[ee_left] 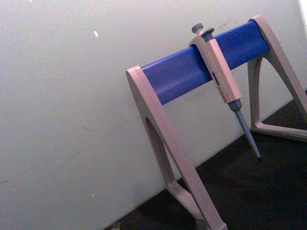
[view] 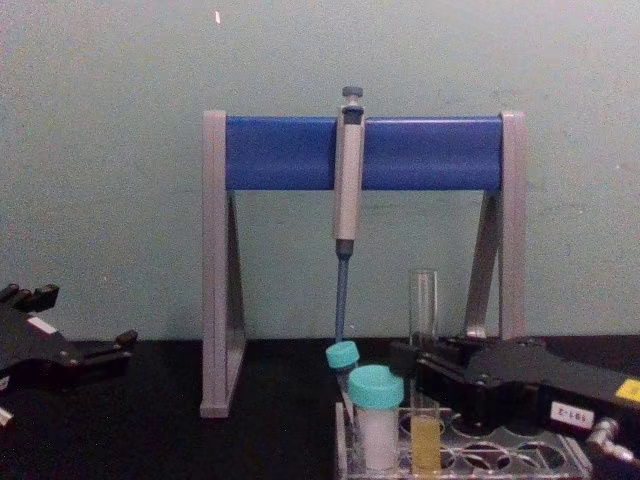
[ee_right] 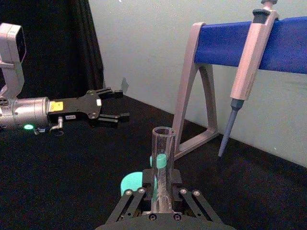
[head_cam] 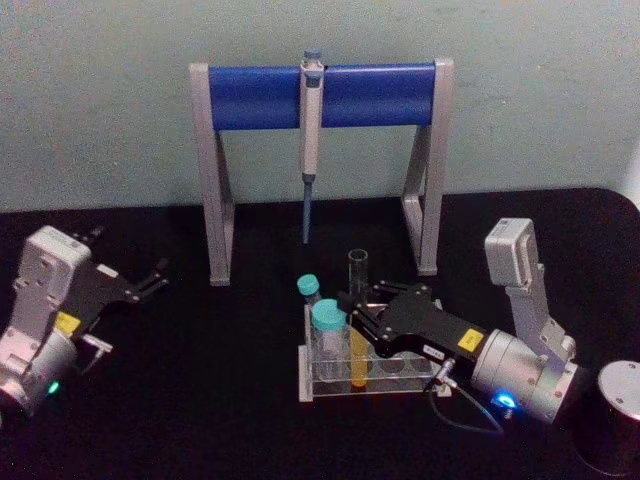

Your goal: Pick up the test tube from the test tube rack, shake it, then place it back into the test tube rack.

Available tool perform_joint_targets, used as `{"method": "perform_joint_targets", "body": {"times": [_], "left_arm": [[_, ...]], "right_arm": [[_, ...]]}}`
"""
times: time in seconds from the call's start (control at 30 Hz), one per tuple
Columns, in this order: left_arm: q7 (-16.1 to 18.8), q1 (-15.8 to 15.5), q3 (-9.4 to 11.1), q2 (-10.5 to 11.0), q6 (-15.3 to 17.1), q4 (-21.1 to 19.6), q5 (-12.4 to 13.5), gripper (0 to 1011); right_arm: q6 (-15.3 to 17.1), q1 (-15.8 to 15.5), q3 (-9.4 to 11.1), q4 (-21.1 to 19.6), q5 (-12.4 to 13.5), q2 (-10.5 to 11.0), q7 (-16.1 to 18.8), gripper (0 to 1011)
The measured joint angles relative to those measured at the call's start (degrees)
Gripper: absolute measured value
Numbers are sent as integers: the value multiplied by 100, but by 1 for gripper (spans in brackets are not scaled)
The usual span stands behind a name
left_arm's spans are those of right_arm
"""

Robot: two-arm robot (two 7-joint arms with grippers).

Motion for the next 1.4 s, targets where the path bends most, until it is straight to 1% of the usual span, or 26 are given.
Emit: {"method": "perform_joint_targets", "body": {"times": [0.33,0.6,0.77,0.87,1.07,1.2,1.33,1.4], "left_arm": [[0,1,0,0,0,0,0,1001],[0,0,0,0,0,0,0,1001],[0,0,0,0,0,0,0,1001],[0,0,0,0,0,0,0,1001],[0,0,0,0,0,0,0,1001],[0,1,0,0,0,0,0,1001],[0,0,0,0,0,0,0,1001],[0,0,0,0,0,0,0,1001]], "right_arm": [[-18,-21,3,-98,-110,25,-39,235],[-45,-85,96,-329,-138,83,-96,235],[-76,-146,191,-573,-103,139,-102,235],[-94,-166,251,-702,-31,165,-94,235],[-123,-155,309,-833,-4,182,-125,235],[-123,-101,346,-836,-17,162,-202,235],[-113,5,384,-741,-55,107,-285,235],[-113,5,384,-741,-55,107,-285,235]]}}
